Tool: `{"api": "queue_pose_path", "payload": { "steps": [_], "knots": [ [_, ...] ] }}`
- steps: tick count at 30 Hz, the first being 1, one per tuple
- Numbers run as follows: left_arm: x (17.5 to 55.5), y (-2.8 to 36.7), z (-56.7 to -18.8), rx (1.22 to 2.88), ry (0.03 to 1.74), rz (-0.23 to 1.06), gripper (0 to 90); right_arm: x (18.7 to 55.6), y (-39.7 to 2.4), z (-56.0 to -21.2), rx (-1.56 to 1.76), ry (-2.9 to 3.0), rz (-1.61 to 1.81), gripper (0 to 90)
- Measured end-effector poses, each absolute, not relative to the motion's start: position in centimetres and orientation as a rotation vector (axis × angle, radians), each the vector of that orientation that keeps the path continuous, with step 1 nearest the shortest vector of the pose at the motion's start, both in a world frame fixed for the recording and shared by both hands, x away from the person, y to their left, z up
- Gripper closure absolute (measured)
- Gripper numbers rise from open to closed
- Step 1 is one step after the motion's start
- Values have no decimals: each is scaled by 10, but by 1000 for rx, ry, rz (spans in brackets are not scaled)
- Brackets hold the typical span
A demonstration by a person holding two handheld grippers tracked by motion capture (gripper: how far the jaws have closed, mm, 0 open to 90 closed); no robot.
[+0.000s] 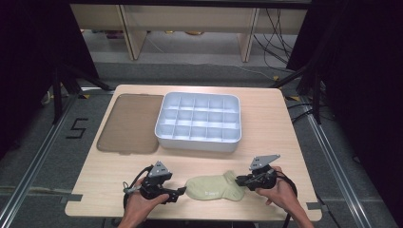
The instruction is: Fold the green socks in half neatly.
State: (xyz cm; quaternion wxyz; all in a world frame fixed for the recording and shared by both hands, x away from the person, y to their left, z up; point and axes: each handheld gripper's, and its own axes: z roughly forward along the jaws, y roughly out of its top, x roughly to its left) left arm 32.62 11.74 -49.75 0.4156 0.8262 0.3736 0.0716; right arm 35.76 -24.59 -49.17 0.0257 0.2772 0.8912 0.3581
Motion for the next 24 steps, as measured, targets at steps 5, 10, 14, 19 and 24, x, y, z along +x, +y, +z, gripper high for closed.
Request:
{"api": "queue_pose_path", "payload": {
  "steps": [5, 10, 14, 19, 24],
  "knots": [
    [331, 106, -501, 2093, 944, 184, 245, 357, -245, -493, 854, 2750, 1102, 812],
    [331, 89, -506, 2129, 916, 177, 312, 358, -245, -494, 855, 2743, 1094, 810],
    [332, 83, -509, 2130, 922, 195, 396, 358, -245, -495, 848, 2750, 1090, 808],
    [333, 78, -510, 2164, 910, 218, 441, 358, -245, -496, 852, 2747, 1090, 806],
    [332, 74, -512, 2179, 917, 251, 500, 357, -245, -496, 853, 2761, 1085, 803]
  ]
}}
